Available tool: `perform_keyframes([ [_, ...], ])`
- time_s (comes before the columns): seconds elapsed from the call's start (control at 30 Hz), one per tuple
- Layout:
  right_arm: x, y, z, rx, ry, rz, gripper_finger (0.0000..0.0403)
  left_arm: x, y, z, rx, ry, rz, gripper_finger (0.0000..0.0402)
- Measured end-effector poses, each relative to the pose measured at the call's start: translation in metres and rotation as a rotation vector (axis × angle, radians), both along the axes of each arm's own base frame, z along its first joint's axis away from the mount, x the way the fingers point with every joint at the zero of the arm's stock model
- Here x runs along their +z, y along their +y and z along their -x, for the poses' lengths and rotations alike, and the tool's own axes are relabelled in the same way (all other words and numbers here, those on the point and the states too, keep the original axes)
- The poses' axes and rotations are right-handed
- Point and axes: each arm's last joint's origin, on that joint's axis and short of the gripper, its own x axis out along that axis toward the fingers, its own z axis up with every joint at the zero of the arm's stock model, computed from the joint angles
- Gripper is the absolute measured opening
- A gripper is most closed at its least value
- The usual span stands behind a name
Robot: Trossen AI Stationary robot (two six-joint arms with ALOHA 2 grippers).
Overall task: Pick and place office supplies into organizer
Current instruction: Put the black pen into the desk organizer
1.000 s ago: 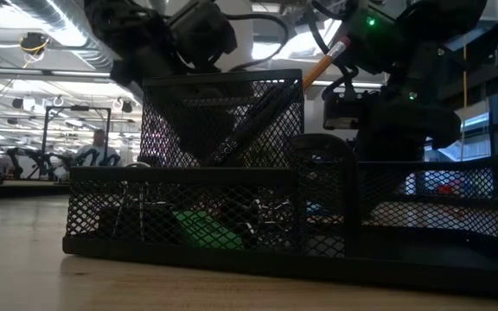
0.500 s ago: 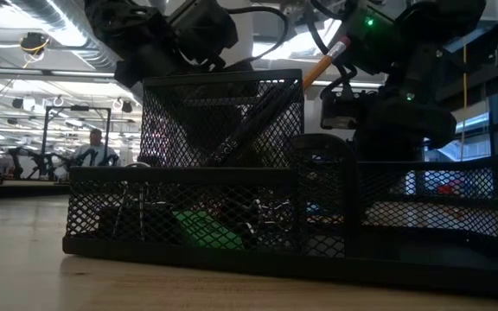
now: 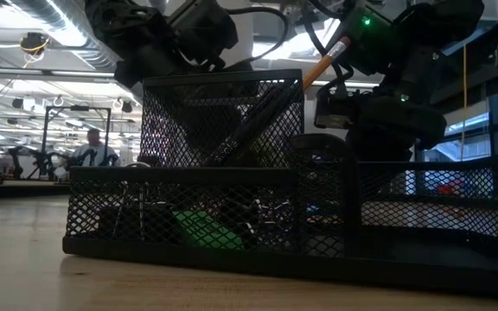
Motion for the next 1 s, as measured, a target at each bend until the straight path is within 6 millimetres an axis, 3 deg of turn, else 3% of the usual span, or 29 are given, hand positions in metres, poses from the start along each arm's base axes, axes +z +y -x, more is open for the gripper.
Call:
perform_keyframes([
  [1.0, 0.0033, -0.0047, -0.0049, -0.042, -0.052, -0.018, 0.0031, 0.0002, 0.0013, -0.0002, 0.017, 0.003, 0.111, 0.01],
])
